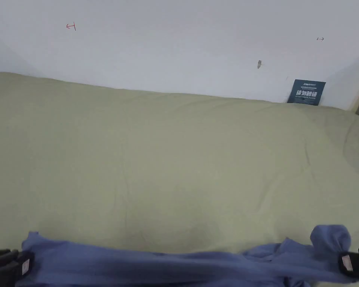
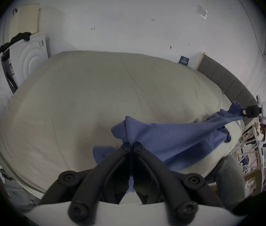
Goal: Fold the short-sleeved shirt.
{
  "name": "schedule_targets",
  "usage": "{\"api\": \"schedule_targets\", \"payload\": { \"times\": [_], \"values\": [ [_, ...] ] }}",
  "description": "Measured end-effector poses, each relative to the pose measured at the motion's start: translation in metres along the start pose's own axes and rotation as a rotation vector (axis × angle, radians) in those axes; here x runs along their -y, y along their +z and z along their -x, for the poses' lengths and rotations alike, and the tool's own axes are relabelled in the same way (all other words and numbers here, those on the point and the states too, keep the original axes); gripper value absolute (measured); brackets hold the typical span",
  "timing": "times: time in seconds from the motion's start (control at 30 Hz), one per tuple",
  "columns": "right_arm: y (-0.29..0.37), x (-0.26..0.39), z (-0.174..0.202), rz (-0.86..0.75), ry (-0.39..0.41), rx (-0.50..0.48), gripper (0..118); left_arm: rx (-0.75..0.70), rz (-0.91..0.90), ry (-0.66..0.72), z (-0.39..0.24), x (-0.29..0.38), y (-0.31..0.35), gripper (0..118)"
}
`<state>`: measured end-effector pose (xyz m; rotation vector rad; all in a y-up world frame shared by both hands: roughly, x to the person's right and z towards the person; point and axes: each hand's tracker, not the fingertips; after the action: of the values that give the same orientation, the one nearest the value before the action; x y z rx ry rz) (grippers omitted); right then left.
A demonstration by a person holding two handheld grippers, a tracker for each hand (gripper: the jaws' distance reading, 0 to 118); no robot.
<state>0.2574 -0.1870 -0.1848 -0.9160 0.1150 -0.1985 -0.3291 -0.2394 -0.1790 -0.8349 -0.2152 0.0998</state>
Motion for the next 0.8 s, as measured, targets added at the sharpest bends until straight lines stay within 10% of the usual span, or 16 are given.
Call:
{"api": "schedule_targets", "payload": {
  "times": [0.17, 0.37, 0.47, 0.8],
  "values": [
    [-0.012, 0.050, -0.016, 0.051, -0.118, 0.034, 1, -0.016, 0.063, 0.024, 0.002, 0.049, -0.012, 3],
    [-0.040, 0.076, -0.031, 0.100, -0.220, 0.055, 11, -0.069, 0.092, 0.107, 0.003, 0.073, -0.031, 41],
    [-0.025, 0.074, -0.036, 0.035, -0.244, 0.071, 55, -0.038, 0.103, 0.219, 0.009, 0.070, -0.016, 69],
    [0.023, 0.044, 0.064, -0.184, 0.085, 0.105, 66, -0.088, -0.160, 0.077, -0.066, 0.012, 0.047, 70]
  ]
}}
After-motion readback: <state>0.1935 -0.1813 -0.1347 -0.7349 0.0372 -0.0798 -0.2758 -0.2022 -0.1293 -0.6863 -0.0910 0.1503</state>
